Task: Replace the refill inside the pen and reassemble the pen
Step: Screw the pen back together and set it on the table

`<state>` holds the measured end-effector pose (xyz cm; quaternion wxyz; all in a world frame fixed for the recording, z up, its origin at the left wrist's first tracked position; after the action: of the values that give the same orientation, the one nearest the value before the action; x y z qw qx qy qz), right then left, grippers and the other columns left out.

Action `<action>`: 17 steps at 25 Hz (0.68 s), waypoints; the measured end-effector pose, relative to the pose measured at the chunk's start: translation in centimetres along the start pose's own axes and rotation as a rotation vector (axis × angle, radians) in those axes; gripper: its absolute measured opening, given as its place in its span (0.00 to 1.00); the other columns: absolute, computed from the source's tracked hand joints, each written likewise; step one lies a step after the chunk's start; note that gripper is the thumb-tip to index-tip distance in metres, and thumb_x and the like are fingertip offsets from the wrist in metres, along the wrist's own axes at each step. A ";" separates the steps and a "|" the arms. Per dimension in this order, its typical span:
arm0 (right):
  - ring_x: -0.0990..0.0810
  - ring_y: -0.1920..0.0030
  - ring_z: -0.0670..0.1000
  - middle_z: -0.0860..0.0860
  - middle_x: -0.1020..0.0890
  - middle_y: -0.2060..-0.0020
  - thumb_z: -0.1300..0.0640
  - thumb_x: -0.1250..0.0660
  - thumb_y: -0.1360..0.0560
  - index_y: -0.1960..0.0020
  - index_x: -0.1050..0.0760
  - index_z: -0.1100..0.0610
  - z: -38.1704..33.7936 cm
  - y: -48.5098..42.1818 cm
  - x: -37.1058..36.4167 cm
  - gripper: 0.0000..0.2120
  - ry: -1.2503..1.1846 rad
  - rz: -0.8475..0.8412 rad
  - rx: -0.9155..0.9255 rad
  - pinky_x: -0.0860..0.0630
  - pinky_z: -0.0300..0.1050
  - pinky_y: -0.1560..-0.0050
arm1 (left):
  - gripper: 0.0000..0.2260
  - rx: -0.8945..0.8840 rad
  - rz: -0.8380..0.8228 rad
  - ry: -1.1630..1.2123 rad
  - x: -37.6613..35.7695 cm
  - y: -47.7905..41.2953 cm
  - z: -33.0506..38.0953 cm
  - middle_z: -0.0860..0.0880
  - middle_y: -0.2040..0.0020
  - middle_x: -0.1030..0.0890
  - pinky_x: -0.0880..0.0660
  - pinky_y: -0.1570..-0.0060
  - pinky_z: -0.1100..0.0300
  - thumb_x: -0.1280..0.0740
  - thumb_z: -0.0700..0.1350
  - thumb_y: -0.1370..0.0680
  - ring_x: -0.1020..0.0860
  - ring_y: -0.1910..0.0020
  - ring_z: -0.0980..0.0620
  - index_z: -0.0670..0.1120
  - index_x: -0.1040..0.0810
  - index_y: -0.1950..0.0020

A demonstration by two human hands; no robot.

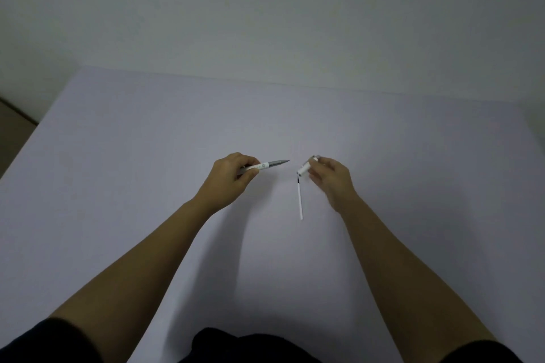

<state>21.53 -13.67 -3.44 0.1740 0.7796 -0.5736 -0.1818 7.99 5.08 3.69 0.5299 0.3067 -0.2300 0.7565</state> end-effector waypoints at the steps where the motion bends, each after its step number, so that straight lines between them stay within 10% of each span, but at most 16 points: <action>1: 0.19 0.58 0.44 0.51 0.18 0.60 0.61 0.34 0.25 0.46 0.24 0.63 -0.5 0.4 -0.6 0.09 -0.087 -0.048 0.013 0.22 0.37 0.54 | 0.08 0.012 -0.001 -0.005 -0.2 0.1 -0.1 0.47 0.56 0.21 0.34 0.62 0.73 0.36 0.43 0.23 0.27 0.60 0.54 0.45 0.21 0.46; 17: 0.17 0.51 0.45 0.53 0.16 0.53 0.60 0.35 0.24 0.47 0.23 0.64 -2.1 4.2 -5.0 0.09 -0.137 -0.245 0.123 0.21 0.33 0.53 | 0.07 -0.026 0.104 0.019 0.0 0.2 1.4 0.46 0.58 0.20 0.36 0.63 0.71 0.36 0.43 0.23 0.28 0.62 0.54 0.45 0.20 0.48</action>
<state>17.71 -9.97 0.83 0.0627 0.8386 -0.4948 -0.2190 8.08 4.08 4.64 0.4958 0.2804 -0.2504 0.7829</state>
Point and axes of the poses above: each hand's wrist, its own y-axis away from the middle knuckle, its own x-axis out of the back of the hand, z = x × y, the point moved 5 cm from there along -y, towards the middle knuckle
